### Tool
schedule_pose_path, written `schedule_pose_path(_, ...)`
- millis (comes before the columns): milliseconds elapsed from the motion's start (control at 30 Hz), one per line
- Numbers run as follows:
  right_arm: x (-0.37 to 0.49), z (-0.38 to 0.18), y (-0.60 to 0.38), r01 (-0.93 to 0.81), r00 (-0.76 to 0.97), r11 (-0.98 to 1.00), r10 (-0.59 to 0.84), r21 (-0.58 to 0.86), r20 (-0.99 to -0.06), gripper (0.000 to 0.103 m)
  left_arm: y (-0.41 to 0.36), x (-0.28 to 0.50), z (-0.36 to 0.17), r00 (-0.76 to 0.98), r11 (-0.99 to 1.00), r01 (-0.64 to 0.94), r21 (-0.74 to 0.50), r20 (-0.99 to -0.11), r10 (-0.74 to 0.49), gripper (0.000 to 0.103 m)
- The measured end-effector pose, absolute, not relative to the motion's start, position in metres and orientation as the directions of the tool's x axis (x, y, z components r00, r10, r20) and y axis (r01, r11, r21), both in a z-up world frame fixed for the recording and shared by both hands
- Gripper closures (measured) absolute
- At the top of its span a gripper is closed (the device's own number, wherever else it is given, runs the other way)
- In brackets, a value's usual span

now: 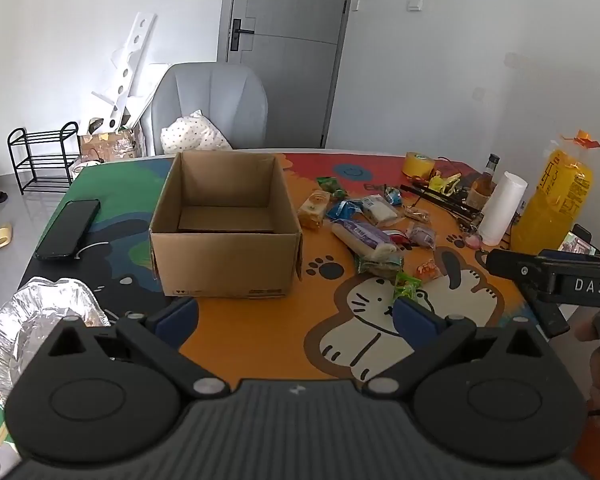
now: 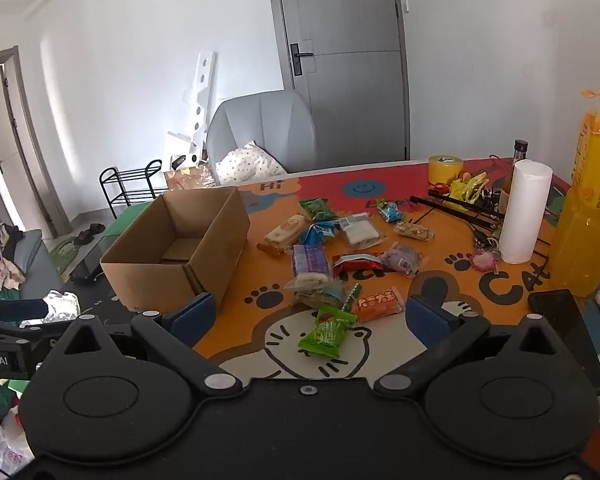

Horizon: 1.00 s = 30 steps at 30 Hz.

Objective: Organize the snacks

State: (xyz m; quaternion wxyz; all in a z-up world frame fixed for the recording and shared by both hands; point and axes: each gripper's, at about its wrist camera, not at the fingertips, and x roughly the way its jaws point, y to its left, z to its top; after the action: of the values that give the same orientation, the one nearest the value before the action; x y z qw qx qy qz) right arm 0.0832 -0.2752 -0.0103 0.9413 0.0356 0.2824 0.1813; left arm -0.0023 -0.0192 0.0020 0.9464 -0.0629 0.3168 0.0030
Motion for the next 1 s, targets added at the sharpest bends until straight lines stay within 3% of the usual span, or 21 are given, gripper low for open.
schedule_pose_path(1000, 0.078, -0.0046, -0.2741, -0.328, 0.792, 0.935, 0.349, 0.133, -0.501, 0.0, -0.0203, -0.0098, 0.01, 0.813, 0.992, -0.026, -0.122, -0.58, -0.05, 0.0)
